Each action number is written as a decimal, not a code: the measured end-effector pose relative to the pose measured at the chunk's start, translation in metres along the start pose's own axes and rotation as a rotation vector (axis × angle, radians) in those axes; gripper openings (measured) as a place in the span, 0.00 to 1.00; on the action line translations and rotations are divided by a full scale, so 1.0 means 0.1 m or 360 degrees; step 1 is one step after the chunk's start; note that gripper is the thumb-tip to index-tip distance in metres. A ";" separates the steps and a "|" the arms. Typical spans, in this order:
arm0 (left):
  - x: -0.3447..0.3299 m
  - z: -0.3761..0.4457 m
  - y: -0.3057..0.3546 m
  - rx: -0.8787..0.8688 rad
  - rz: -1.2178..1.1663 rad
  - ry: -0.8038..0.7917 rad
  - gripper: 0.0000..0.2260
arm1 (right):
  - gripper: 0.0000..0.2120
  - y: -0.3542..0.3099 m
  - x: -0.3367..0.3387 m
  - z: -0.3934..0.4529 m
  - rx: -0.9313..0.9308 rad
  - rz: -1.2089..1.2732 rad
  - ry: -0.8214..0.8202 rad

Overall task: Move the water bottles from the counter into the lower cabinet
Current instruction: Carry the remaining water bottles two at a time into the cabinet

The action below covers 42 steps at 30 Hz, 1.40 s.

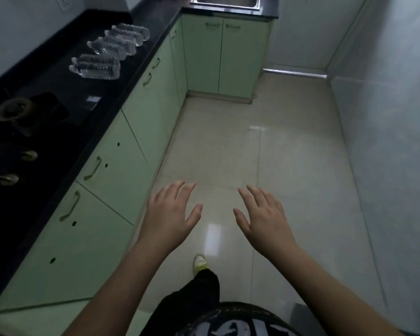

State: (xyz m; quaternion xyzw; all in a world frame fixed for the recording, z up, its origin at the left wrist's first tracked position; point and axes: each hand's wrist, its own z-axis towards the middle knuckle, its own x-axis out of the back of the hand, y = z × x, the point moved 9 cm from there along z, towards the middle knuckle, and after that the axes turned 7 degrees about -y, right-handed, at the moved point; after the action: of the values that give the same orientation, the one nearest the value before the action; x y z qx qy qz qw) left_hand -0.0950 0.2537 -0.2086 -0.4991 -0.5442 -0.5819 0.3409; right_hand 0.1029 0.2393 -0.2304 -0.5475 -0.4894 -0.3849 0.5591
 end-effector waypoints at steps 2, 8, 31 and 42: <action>0.07 0.36 -0.04 0.0009 -0.0027 0.0004 0.28 | 0.27 0.07 0.07 0.37 0.0007 -0.0025 -0.0019; 0.43 1.32 -0.12 0.0002 0.0089 0.0039 0.27 | 0.27 0.23 0.41 1.37 -0.0021 -0.0039 0.0062; 1.10 4.66 -0.68 0.0490 0.0192 0.0183 0.24 | 0.27 0.90 0.84 5.49 0.0426 0.0115 -0.0078; 1.36 5.17 -2.12 0.0856 0.0033 0.0357 0.25 | 0.23 -0.49 0.61 7.00 0.0846 0.0085 -0.0181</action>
State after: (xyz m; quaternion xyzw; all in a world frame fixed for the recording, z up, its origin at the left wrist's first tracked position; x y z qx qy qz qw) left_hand -0.2223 0.8139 -0.1884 -0.3289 -0.6328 -0.4646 0.5250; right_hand -0.0190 0.9325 -0.2147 -0.4151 -0.5891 -0.1968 0.6648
